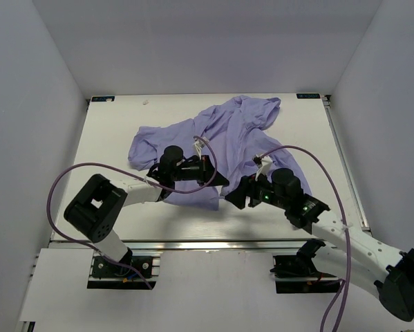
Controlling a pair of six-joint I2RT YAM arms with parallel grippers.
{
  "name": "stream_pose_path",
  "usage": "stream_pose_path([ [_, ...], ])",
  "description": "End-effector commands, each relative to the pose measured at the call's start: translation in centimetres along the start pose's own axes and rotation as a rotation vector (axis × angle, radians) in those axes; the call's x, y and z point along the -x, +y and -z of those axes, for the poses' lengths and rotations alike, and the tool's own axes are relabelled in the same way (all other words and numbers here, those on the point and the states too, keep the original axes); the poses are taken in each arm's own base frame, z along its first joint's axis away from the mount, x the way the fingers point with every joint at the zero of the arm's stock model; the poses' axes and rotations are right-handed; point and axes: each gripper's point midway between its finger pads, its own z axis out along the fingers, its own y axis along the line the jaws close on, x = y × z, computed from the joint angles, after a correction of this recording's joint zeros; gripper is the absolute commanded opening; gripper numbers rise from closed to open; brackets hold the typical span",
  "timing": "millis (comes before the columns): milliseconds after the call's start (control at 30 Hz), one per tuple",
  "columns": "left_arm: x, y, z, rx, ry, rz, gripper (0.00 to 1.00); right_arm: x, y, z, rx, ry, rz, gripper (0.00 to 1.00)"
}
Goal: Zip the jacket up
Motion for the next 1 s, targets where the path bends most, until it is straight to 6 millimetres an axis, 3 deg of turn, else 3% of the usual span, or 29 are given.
stream_pose_path([
  [0, 1.1, -3.0, -0.5, -0.029, 0.008, -0.155, 0.00, -0.4, -0.3, 1.5, -0.043, 0.030, 0.004, 0.74],
  [167, 0.9, -4.3, -1.2, -0.037, 0.021, -0.196, 0.00, 1.5, -0.4, 1.9, -0.060, -0.065, 0.019, 0.77],
  [367, 0.7, -5.5, -1.6, -0.040, 0.013, -0.219, 0.00, 2.6, -2.4, 0.4, -0.190, -0.080, -0.056, 0.73],
  [533, 0.9, -5.6, -1.6, -0.005, -0.004, -0.215, 0.00, 0.6, -4.6, 0.6, -0.293, -0.033, -0.088, 0.70],
  [633, 1.2, -5.5, -1.6, 0.009, -0.016, -0.213, 0.00, -2.0, -5.3, 0.7, -0.289, 0.034, -0.077, 0.69],
  [700, 1.4, -5.5, -1.6, 0.013, -0.016, -0.209, 0.00, -3.6, -5.3, 0.7, -0.263, 0.084, -0.057, 0.69],
  [800, 1.4, -5.7, -1.8, 0.006, -0.019, -0.201, 0.00, -4.1, -4.3, 0.6, -0.192, 0.099, -0.036, 0.69],
  [967, 1.0, -5.2, -1.8, 0.011, -0.013, -0.162, 0.00, -1.0, -2.1, 1.1, -0.096, -0.024, 0.009, 0.71],
])
